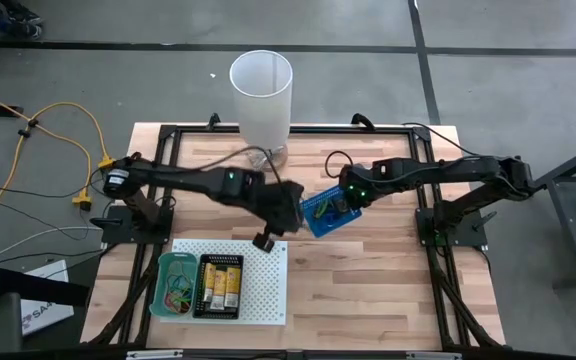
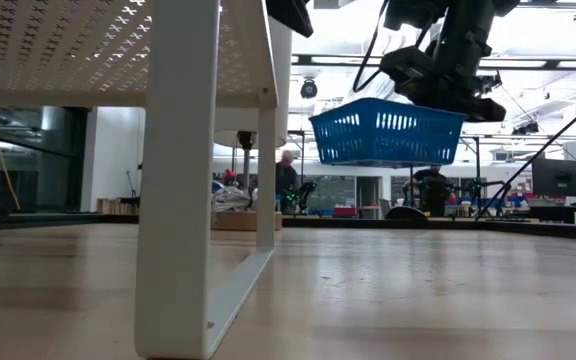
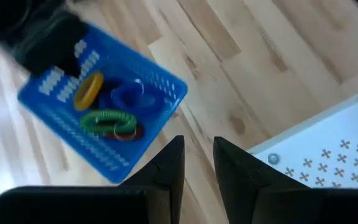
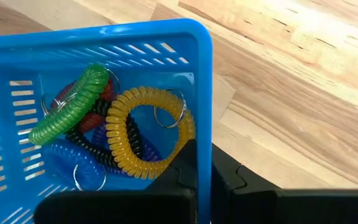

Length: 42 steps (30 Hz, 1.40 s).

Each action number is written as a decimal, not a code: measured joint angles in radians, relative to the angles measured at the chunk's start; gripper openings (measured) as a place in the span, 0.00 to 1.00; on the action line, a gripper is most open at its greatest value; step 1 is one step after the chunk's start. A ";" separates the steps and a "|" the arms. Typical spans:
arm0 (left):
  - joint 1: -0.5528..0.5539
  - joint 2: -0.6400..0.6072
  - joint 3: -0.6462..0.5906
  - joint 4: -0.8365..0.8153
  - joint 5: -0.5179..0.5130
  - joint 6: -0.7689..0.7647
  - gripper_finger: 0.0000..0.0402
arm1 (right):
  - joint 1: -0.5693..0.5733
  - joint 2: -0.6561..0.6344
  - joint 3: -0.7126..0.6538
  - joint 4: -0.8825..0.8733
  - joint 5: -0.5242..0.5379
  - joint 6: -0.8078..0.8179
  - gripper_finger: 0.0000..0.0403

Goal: Pick & Place Office Desk Supplies
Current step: Put the blue bin on the shelf

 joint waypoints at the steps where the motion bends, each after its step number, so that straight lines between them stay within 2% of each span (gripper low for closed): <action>1: -0.020 0.006 0.000 0.007 -0.026 0.020 0.20 | 0.000 0.000 0.000 0.003 0.000 0.000 0.01; 7: -0.110 0.028 -0.001 0.031 -0.134 0.128 0.20 | 0.000 0.000 -0.001 0.023 -0.011 0.000 0.01; 14: -0.085 0.066 0.000 0.068 -0.159 0.178 0.20 | 0.000 0.000 -0.001 0.086 -0.017 -0.009 0.01; 24: -0.010 0.072 0.000 0.079 -0.118 0.204 0.20 | 0.000 0.000 -0.001 0.116 -0.040 -0.054 0.01; 32: -0.004 0.072 0.000 0.031 -0.112 0.206 0.20 | 0.000 0.000 -0.001 0.115 -0.040 -0.082 0.01; 37: -0.002 0.072 0.000 0.011 -0.043 0.206 0.20 | 0.000 0.000 -0.001 0.116 -0.039 -0.097 0.01; 42: 0.007 0.072 0.000 0.010 -0.040 0.208 0.20 | 0.000 0.000 -0.001 0.121 -0.038 -0.097 0.01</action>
